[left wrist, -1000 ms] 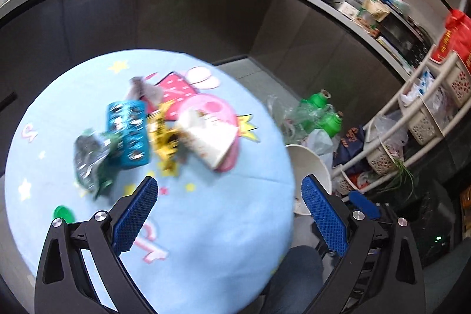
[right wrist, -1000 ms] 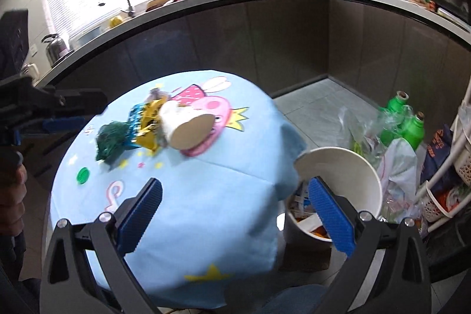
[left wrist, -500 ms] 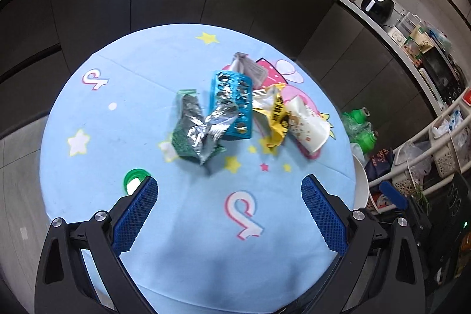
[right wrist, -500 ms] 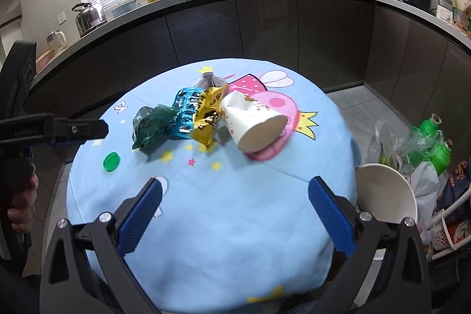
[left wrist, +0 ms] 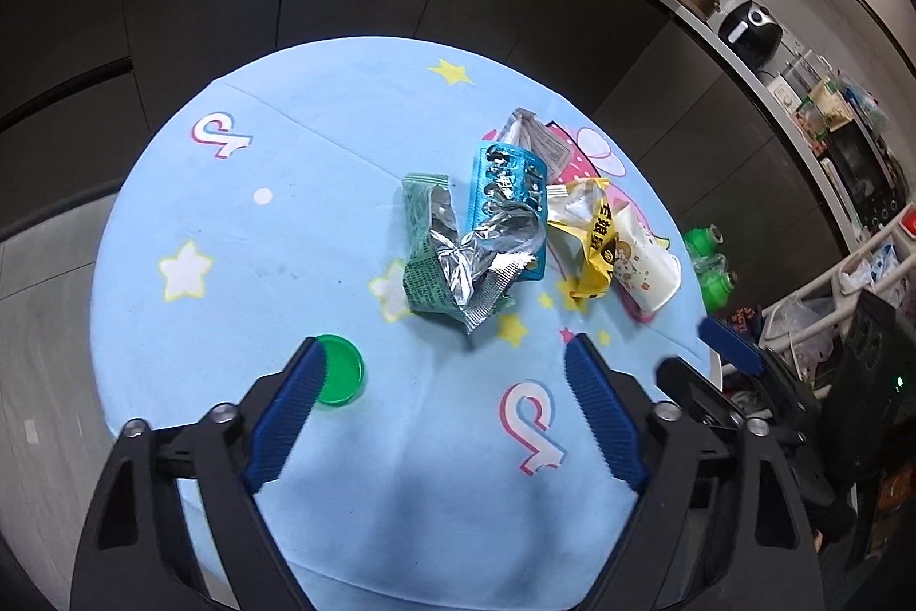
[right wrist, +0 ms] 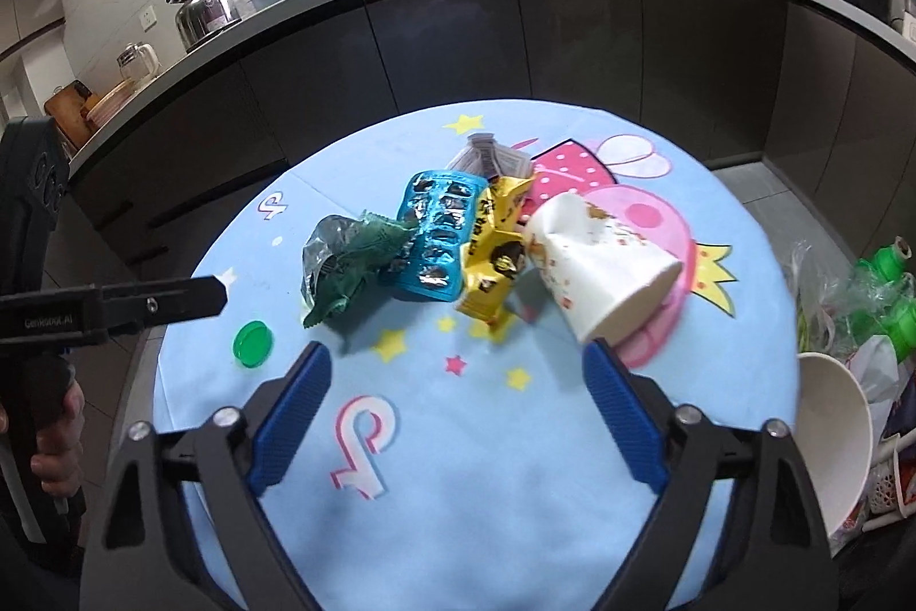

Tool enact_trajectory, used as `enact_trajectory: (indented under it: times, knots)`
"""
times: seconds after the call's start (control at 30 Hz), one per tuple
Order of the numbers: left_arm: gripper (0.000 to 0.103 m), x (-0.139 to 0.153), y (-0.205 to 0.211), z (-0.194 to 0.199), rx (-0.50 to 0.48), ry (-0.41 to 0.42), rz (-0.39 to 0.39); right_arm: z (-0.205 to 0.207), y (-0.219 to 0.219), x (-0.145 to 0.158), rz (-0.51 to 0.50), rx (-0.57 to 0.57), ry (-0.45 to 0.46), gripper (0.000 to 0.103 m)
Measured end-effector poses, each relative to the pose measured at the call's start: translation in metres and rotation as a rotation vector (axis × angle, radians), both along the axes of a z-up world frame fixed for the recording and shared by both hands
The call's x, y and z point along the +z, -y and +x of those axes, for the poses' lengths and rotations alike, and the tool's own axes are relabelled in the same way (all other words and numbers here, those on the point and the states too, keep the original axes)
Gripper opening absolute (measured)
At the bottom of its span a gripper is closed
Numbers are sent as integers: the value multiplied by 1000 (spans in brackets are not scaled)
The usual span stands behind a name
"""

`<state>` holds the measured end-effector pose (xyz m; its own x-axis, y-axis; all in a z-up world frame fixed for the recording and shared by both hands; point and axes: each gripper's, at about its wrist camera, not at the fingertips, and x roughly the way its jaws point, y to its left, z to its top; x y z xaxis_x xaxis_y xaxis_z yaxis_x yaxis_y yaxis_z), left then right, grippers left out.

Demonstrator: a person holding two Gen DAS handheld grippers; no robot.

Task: Collect trash
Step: 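Grasp the green-silver foil wrapper with the left gripper while the right grasps the yellow snack bag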

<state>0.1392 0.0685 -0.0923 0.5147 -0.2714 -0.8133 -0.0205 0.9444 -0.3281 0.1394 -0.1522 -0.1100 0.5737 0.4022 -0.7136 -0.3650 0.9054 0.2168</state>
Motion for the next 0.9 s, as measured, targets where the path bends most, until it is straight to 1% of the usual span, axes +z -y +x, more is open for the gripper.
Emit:
enact_trajectory:
  times: [0.03, 0.1, 0.13, 0.17, 0.33, 0.43, 0.53, 0.57, 0.63, 0.67, 0.73, 0.77, 0.9]
  knots:
    - [73, -1, 1, 2, -8, -3, -6, 4, -3, -2, 4, 3, -9, 79]
    - [71, -3, 2, 4, -20, -9, -18, 13, -8, -6, -2, 0, -21, 67]
    - [71, -4, 2, 5, -23, -12, -23, 18, -10, -6, -10, -4, -19, 64]
    - [70, -6, 3, 6, -27, -16, -26, 24, -12, -7, -16, -11, -17, 58]
    - [67, -11, 6, 18, -37, -29, -40, 50, -19, -4, -28, -25, 7, 51]
    - [65, -16, 8, 26, -42, -35, -49, 64, -27, -5, -69, -23, 32, 47]
    - [62, -20, 11, 33, -46, -45, -54, 78, -33, -14, -84, -12, 17, 43]
    - [61, -22, 12, 35, -48, -47, -54, 81, -34, -17, -95, -8, 12, 41]
    - [60, -25, 13, 41, -53, -53, -58, 83, -36, -20, -117, -4, 21, 32]
    - [58, -26, 13, 43, -52, -57, -59, 83, -36, -21, -118, -1, 23, 19]
    - [55, -31, 14, 50, -47, -66, -65, 82, -34, -19, -103, 2, 23, 13]
    - [52, -32, 16, 52, -44, -70, -68, 81, -32, -18, -95, 5, 22, 7]
    - [44, -40, 21, 64, -41, -90, -76, 70, -28, -10, -73, 6, 36, 4]
